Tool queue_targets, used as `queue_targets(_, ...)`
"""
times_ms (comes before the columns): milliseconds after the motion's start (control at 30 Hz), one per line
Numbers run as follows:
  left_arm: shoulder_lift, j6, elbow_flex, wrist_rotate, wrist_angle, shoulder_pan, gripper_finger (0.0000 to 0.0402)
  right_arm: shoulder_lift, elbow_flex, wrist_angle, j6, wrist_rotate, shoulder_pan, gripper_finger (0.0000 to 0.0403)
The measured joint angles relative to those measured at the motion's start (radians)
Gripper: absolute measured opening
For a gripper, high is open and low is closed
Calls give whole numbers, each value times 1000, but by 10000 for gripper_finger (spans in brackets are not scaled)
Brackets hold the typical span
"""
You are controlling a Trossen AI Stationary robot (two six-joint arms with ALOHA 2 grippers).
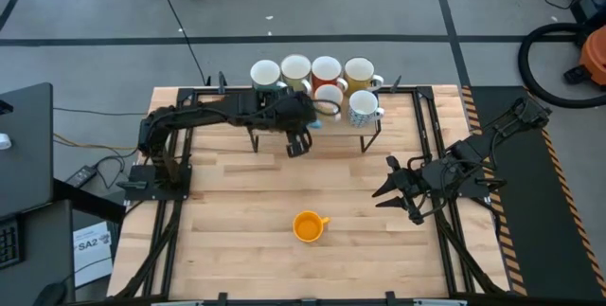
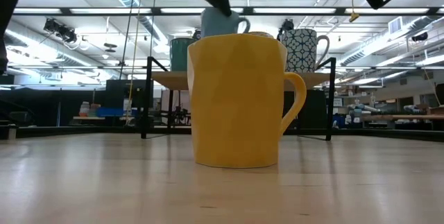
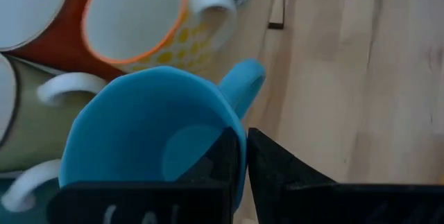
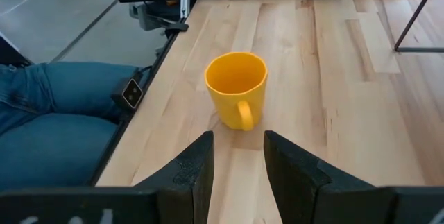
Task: Place coffee mugs
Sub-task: Put the blue mug on the shelf
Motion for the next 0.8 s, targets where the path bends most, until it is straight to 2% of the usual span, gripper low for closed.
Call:
queue_targets(133,0,24,0,53,3,40,29,0,0,13,-38,0,0,132)
queue_targets(333,0,24,0,62,4,69,29,0,0,14,-40,0,0,132)
queue_targets(433,4,24,0,101,10,80,29,0,0,14,-40,0,0,132)
queue_targets(800,23,50,-1,108,23,107,29,0,0,22,-67,0,0,132)
